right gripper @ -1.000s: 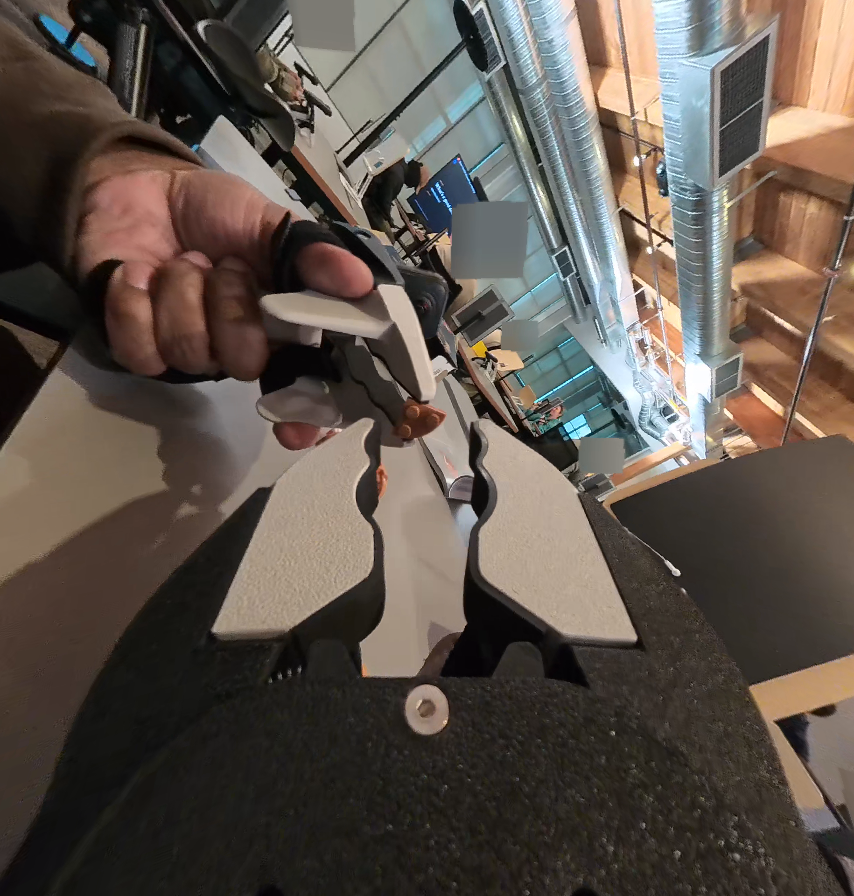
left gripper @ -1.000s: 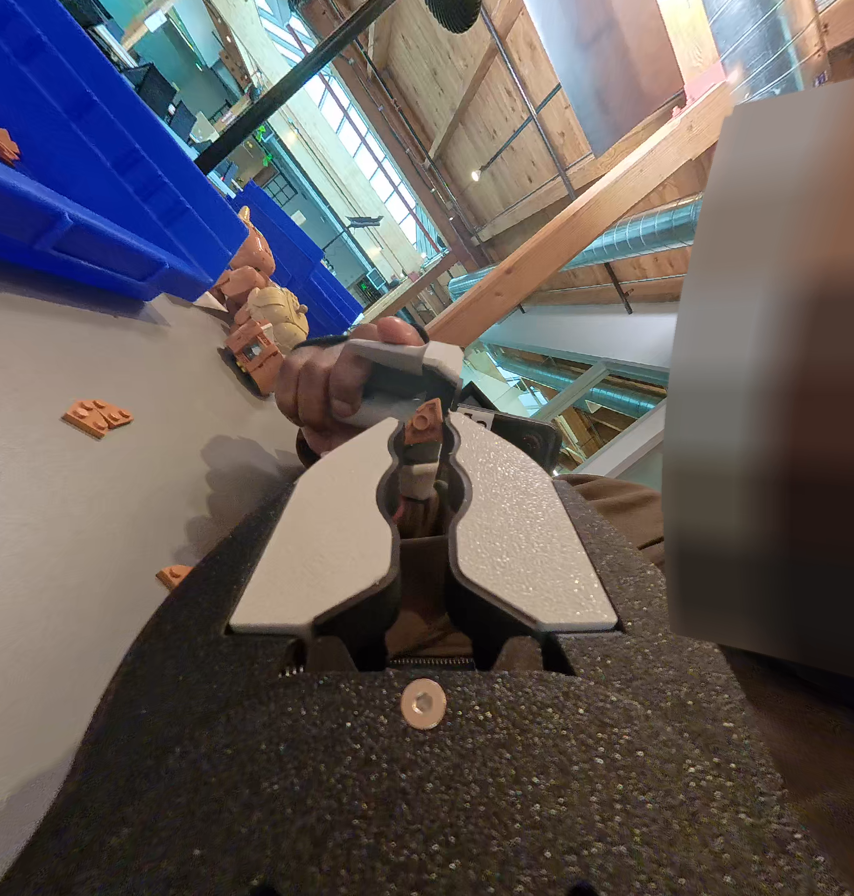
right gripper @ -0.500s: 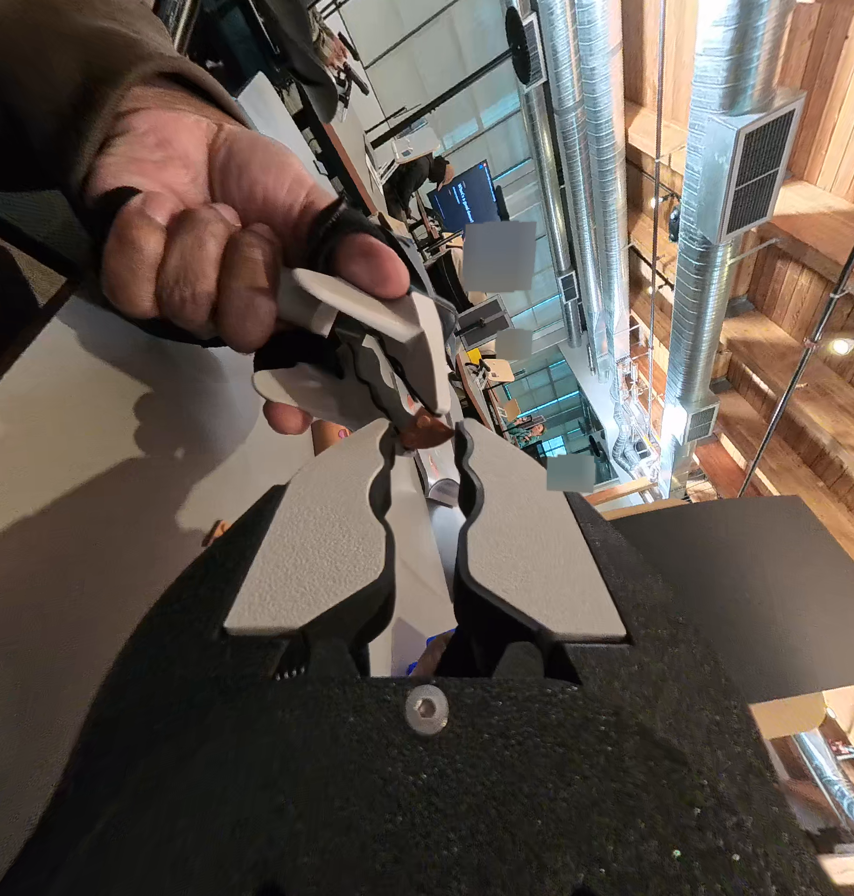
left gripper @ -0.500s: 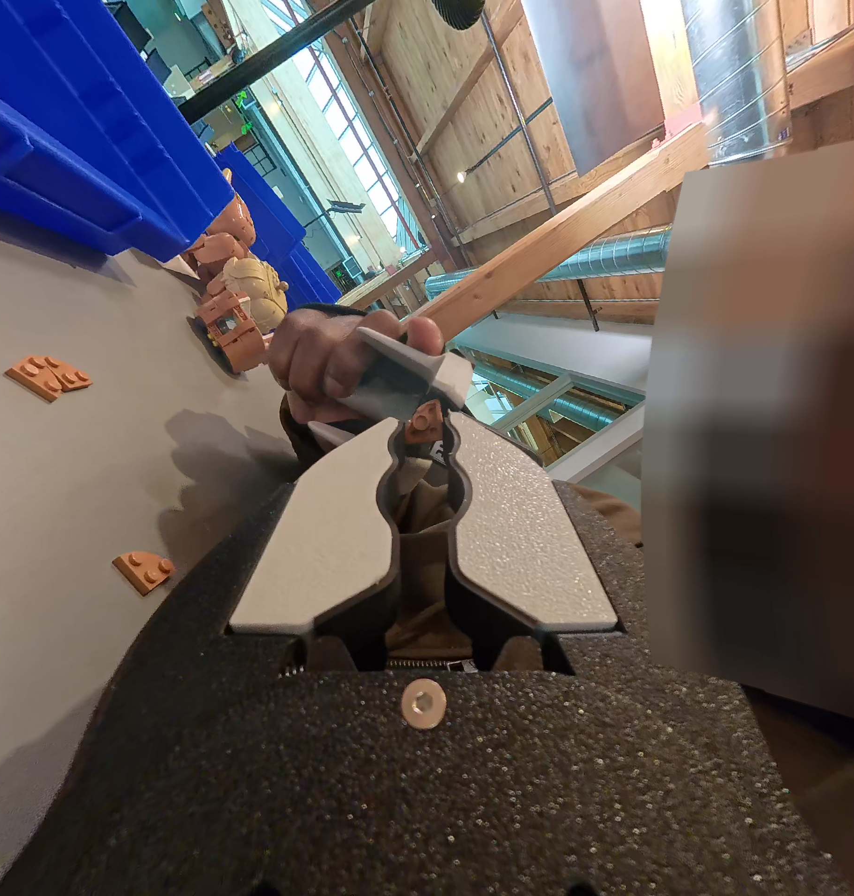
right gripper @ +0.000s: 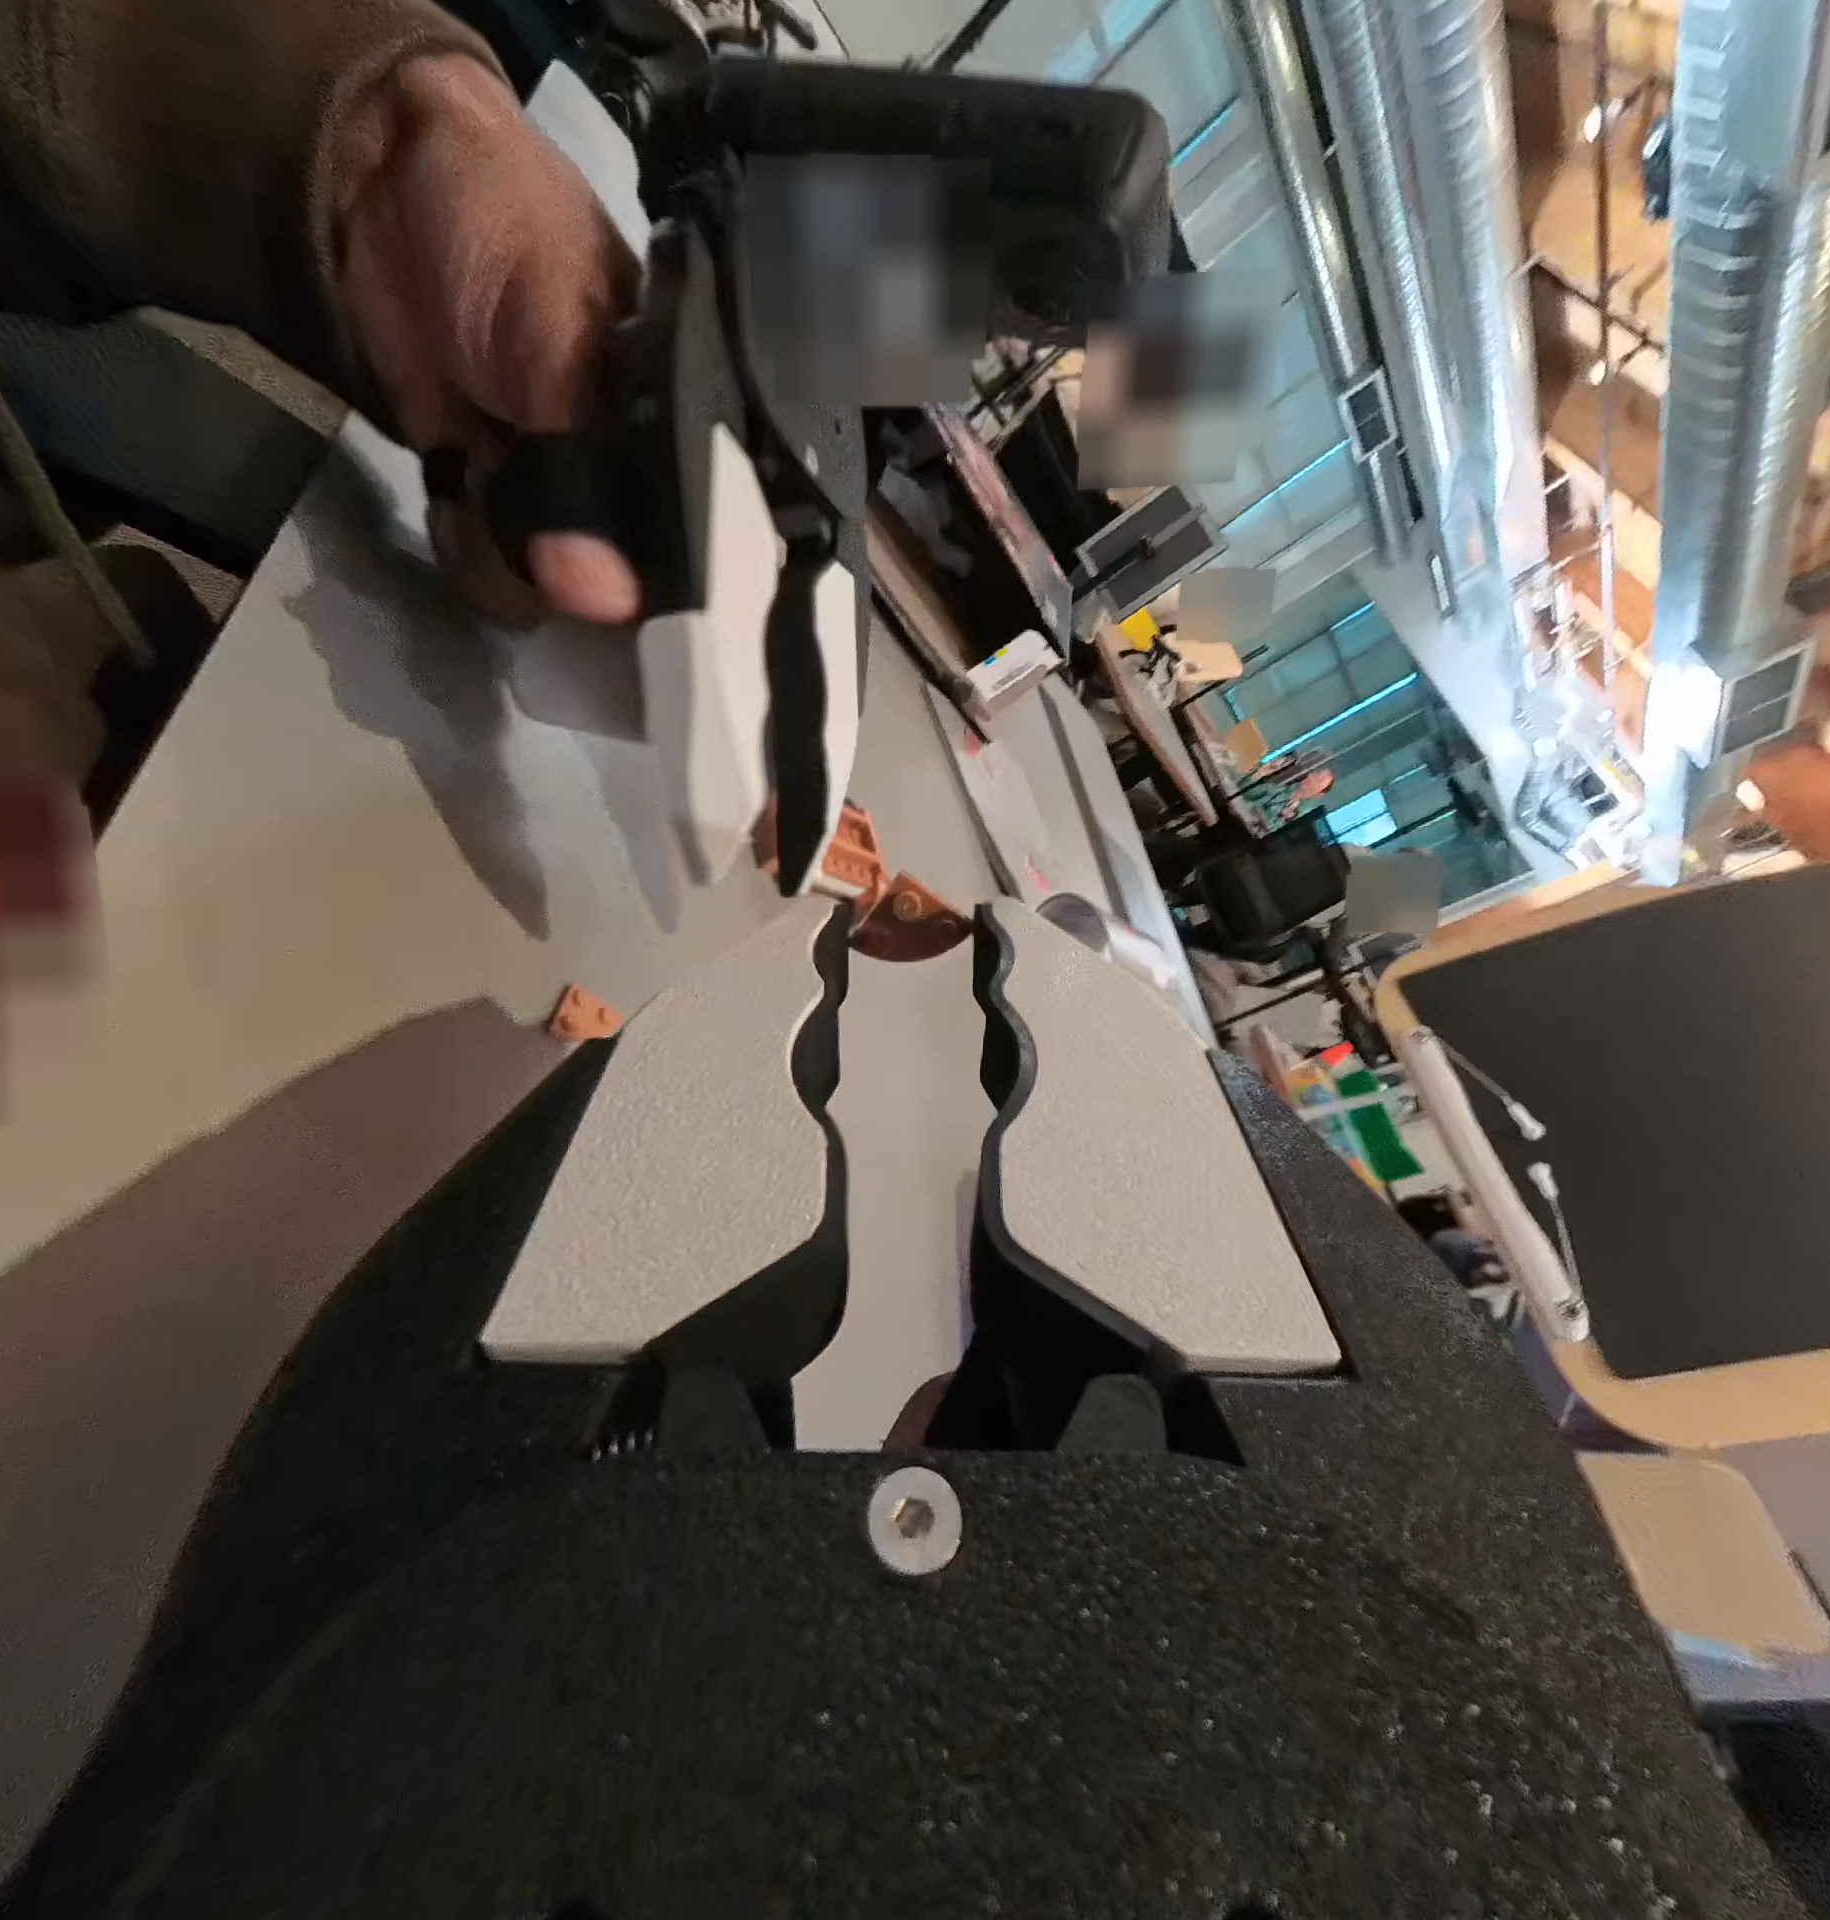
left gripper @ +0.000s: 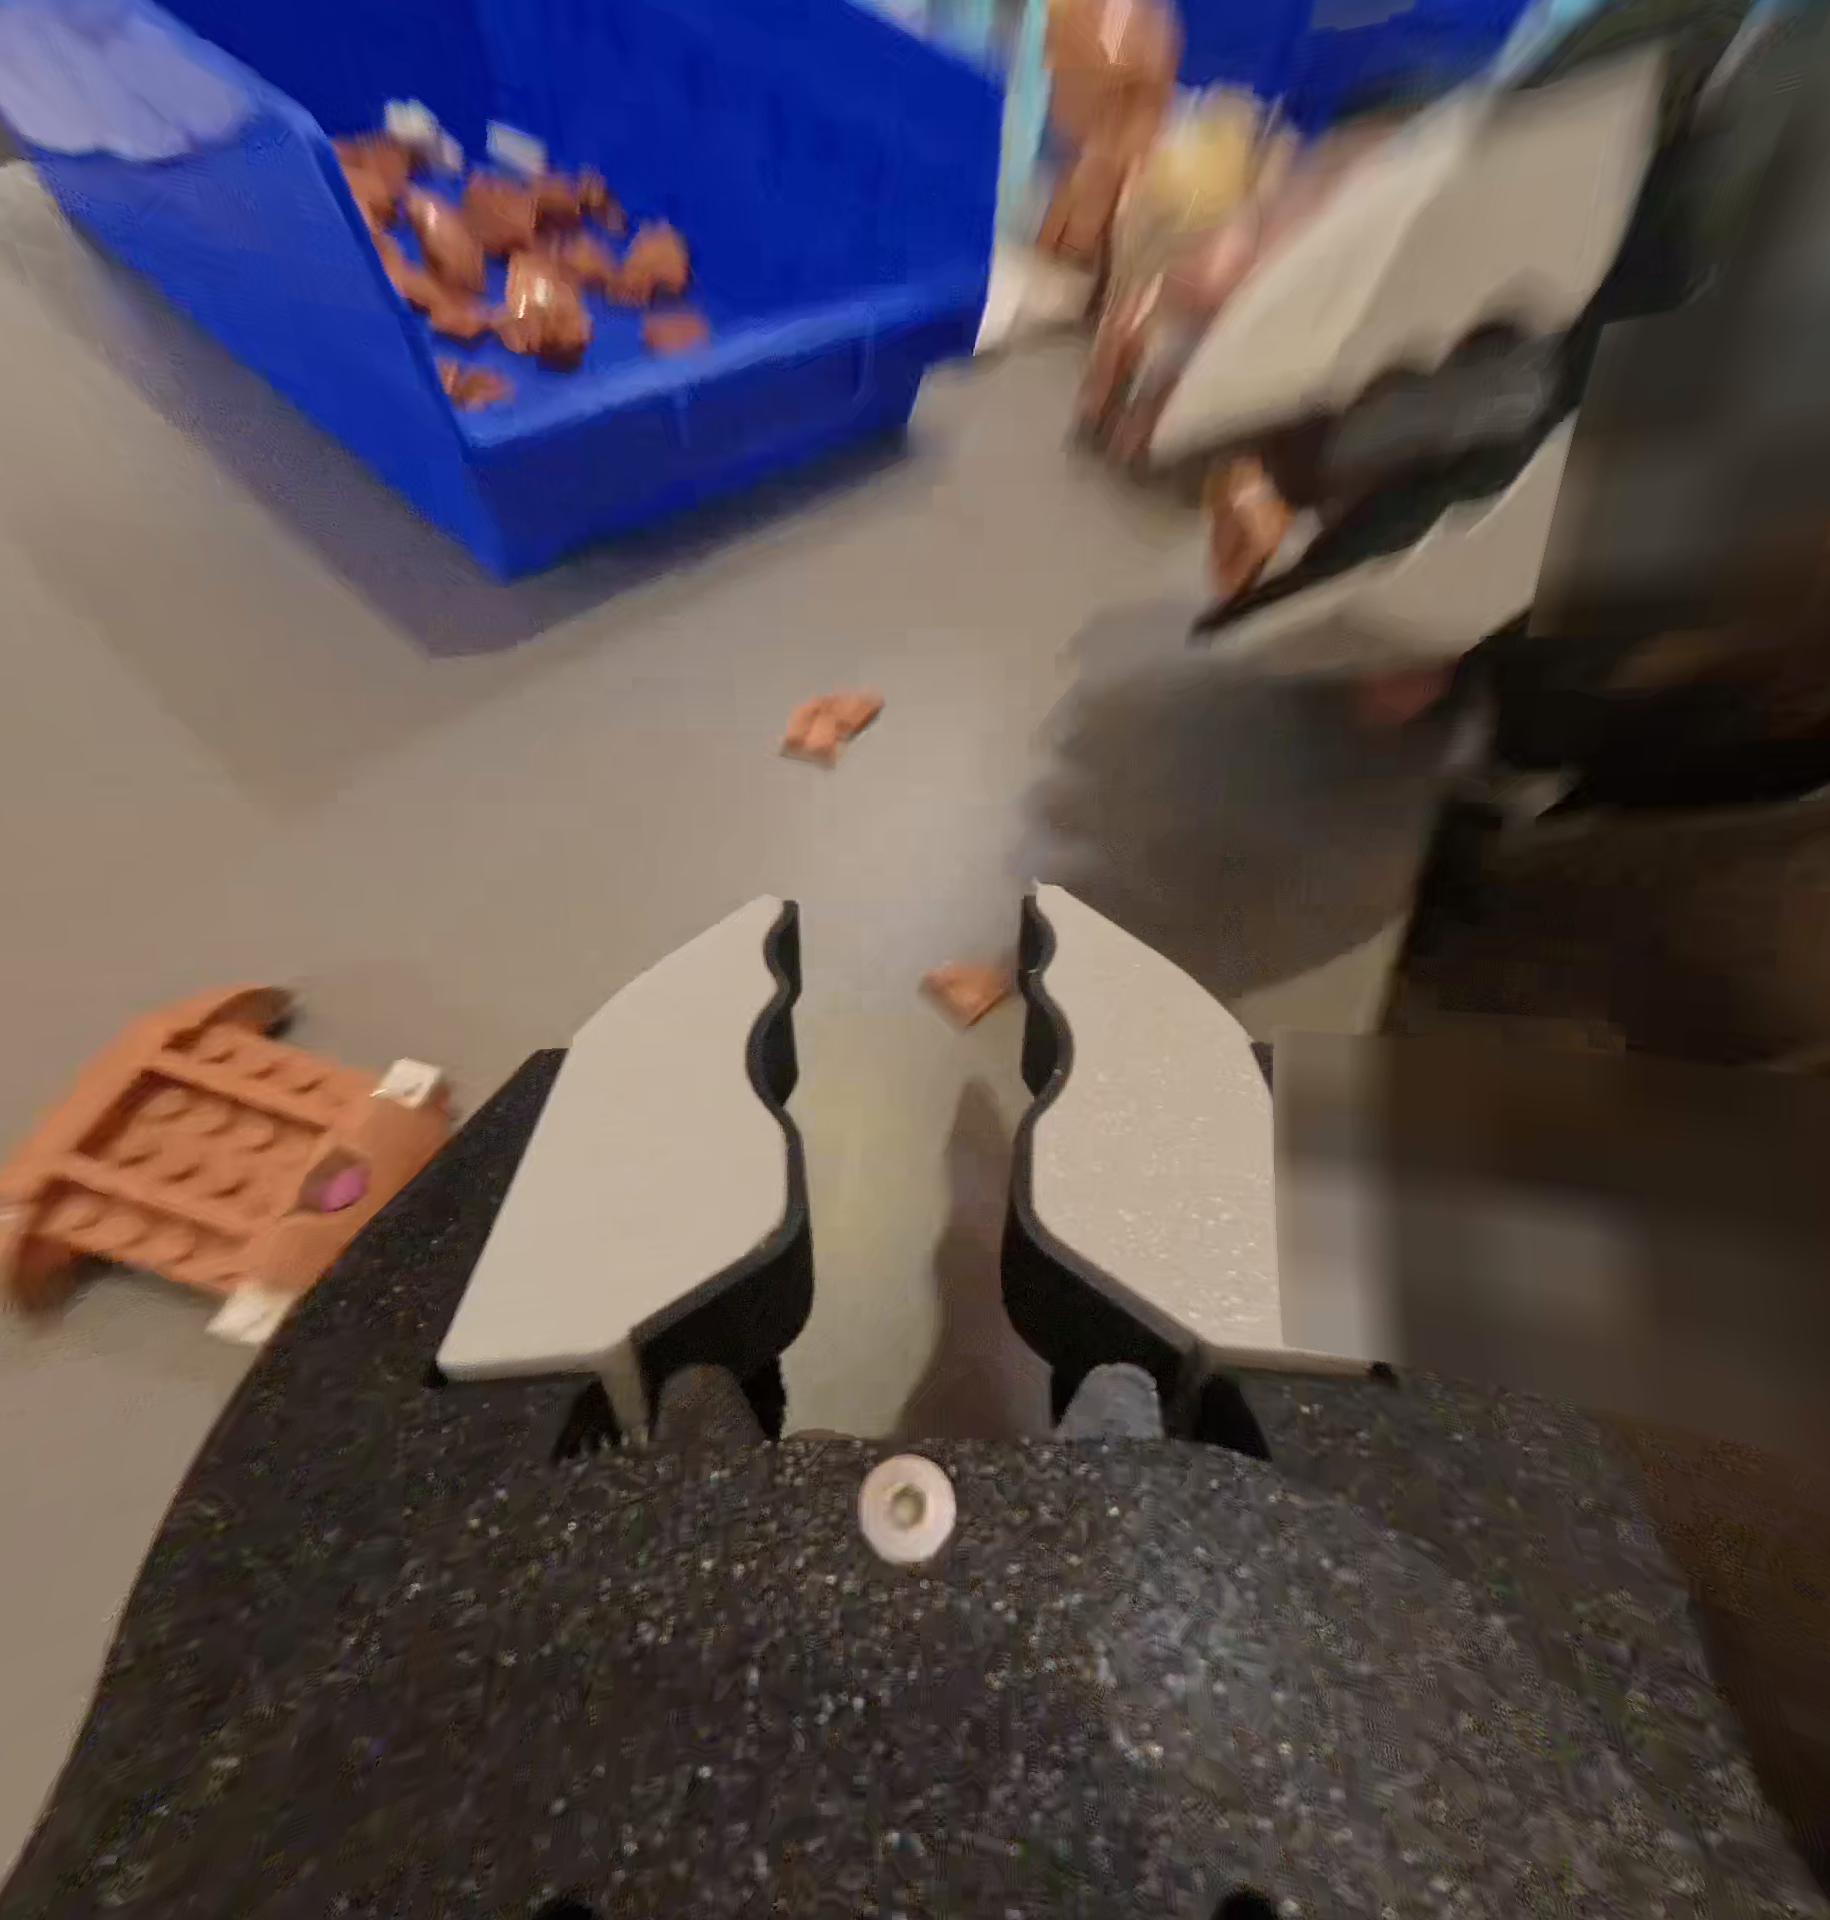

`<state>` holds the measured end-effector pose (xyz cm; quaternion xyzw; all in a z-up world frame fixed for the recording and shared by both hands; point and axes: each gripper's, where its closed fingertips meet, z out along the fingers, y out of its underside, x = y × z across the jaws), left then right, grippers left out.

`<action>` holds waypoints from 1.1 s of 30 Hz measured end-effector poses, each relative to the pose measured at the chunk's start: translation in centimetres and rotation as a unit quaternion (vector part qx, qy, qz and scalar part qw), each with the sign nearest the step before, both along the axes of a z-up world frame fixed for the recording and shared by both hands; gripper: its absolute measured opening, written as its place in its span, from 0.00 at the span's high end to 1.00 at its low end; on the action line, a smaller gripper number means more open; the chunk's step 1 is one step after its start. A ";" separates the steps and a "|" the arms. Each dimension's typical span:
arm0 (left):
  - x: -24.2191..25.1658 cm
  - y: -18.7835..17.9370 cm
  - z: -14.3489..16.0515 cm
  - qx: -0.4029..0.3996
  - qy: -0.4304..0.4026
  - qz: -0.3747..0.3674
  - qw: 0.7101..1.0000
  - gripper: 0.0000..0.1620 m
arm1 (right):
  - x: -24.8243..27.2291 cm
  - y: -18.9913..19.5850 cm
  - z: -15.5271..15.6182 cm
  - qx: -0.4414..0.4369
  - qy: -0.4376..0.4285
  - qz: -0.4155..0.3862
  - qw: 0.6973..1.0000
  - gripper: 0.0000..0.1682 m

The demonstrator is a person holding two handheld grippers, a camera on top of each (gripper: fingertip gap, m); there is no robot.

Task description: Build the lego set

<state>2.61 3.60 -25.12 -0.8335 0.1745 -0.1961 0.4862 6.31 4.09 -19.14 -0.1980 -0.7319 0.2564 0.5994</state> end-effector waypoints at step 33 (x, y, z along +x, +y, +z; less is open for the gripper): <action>4.2 -1.0 -4.2 -0.027 0.195 -0.134 0.971 0.86 | 1.1 -1.7 -7.1 -0.054 -0.229 0.051 0.971 0.87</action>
